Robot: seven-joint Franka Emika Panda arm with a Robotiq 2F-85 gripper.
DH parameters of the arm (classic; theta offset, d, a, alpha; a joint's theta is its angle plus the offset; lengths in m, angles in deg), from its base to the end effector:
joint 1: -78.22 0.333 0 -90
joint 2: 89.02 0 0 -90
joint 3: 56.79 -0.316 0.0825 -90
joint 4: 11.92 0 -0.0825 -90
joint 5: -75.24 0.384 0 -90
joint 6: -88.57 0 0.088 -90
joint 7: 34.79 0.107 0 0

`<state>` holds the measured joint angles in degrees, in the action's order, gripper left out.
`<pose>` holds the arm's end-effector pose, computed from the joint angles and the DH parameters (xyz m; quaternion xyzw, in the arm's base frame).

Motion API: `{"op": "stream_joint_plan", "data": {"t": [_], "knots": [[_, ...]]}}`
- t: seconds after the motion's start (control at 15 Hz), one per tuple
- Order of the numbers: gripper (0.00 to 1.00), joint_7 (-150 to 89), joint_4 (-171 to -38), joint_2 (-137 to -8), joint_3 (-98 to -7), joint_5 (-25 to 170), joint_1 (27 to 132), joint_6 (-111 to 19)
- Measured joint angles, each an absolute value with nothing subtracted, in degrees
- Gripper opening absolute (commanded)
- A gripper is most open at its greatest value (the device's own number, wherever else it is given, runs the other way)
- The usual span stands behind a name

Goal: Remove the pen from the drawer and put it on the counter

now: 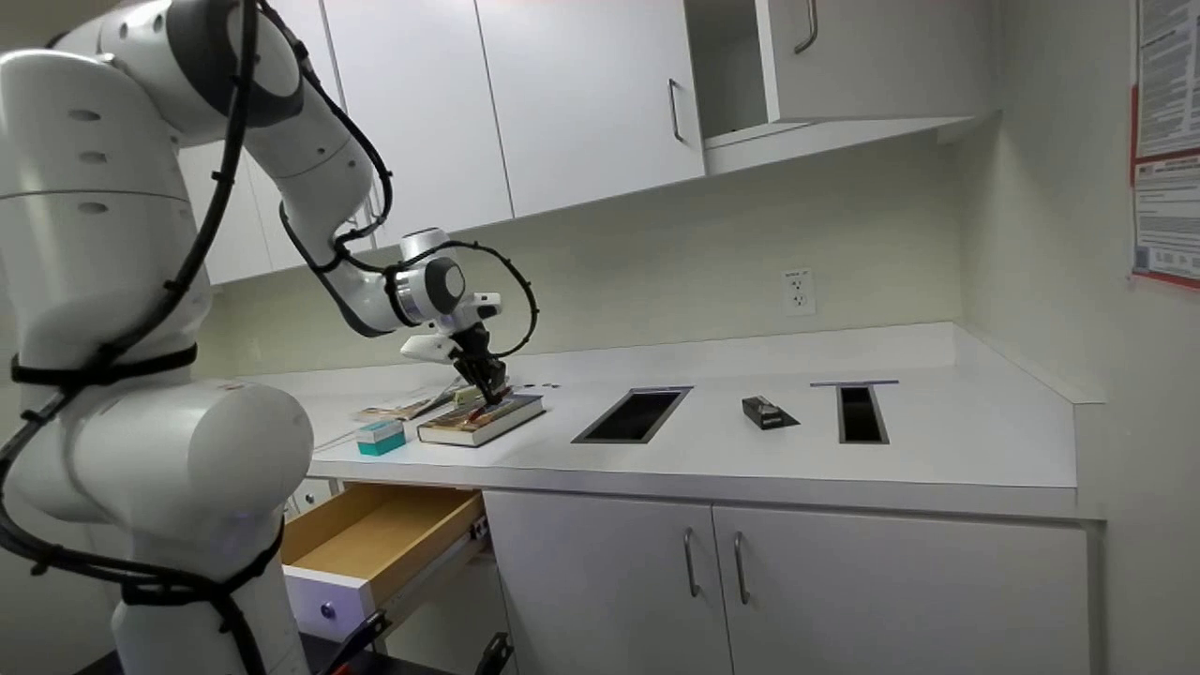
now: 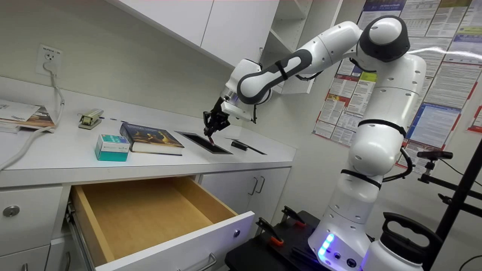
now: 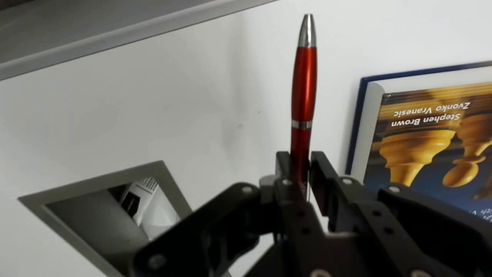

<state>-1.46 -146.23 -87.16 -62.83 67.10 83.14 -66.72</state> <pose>0.5254 0.1067 0.3539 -0.9763 0.1336 -0.1681 0.0270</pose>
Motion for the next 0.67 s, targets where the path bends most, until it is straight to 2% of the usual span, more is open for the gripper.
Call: {"op": "stream_joint_plan", "data": {"t": [0.27, 0.67], "knots": [[0.04, -10.5, -140.8, -81.0, -62.0, 80.3, 82.6, -66.8], [0.04, -9.8, -134.9, -73.8, -58.3, 80.4, 82.8, -66.7]]}}
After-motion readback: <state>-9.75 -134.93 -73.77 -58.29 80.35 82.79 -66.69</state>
